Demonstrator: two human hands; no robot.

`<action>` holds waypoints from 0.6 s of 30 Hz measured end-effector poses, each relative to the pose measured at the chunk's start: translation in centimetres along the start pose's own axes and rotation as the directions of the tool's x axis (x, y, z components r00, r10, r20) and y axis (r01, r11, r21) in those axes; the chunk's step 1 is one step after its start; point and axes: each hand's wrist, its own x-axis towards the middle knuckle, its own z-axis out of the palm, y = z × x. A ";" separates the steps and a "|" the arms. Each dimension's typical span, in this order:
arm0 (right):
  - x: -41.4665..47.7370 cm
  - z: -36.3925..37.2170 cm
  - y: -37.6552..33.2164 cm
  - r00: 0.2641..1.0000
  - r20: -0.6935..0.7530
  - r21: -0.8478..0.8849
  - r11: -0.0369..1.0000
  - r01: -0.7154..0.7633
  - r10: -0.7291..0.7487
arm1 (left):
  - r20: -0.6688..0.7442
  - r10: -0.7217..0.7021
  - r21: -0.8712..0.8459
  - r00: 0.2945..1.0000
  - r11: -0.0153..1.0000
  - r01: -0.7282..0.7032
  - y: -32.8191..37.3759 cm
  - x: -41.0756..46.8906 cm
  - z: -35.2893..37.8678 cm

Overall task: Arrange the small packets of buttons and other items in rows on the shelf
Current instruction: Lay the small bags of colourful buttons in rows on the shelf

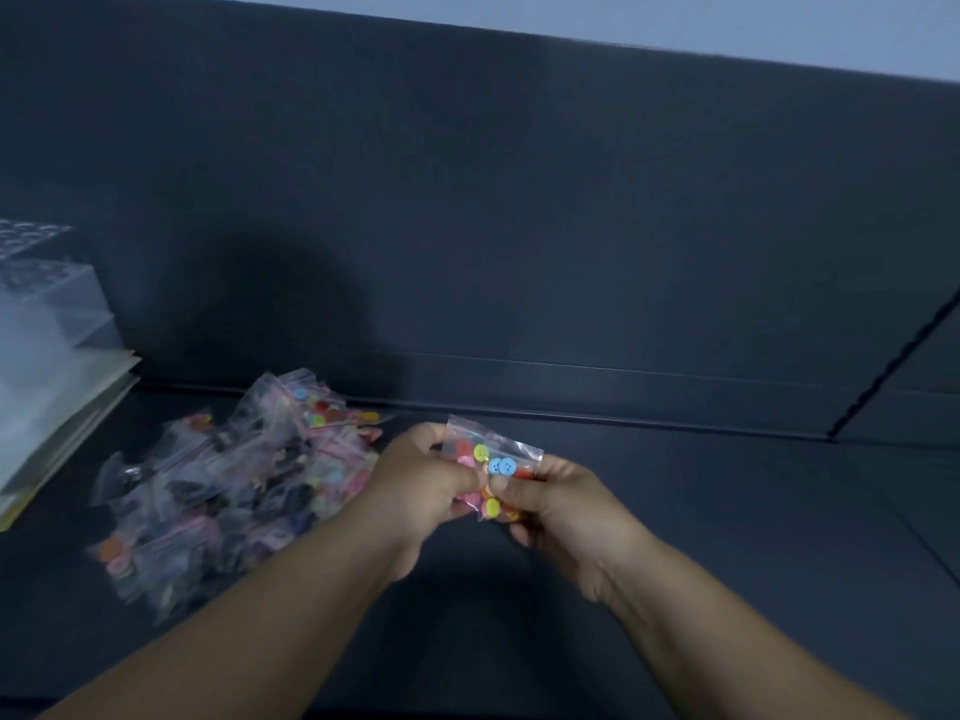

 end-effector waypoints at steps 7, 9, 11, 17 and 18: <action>1.9 -5.4 -0.8 0.990 -0.141 -0.020 1.000 -0.017 0.014 | -0.176 -0.086 -0.048 0.981 0.996 0.079 -1.0 3.5 4.4; 2.8 -6.9 -0.9 0.976 -0.217 -0.064 0.998 -0.015 0.000 | -0.238 -0.062 0.021 0.969 0.997 0.069 -1.4 4.6 5.2; 4.0 -8.2 -0.8 0.963 -0.268 -0.121 0.993 -0.007 -0.026 | -0.269 -0.017 0.092 0.963 0.995 0.043 -1.8 5.8 5.7; 7.6 -10.5 0.0 0.948 -0.274 -0.279 0.957 0.082 -0.161 | -0.276 0.014 0.167 0.961 0.985 0.033 -2.6 8.5 7.6; 7.9 -10.8 0.0 0.940 -0.263 -0.444 0.892 0.084 -0.220 | -0.274 0.045 0.203 0.961 0.979 0.012 -2.6 8.8 7.7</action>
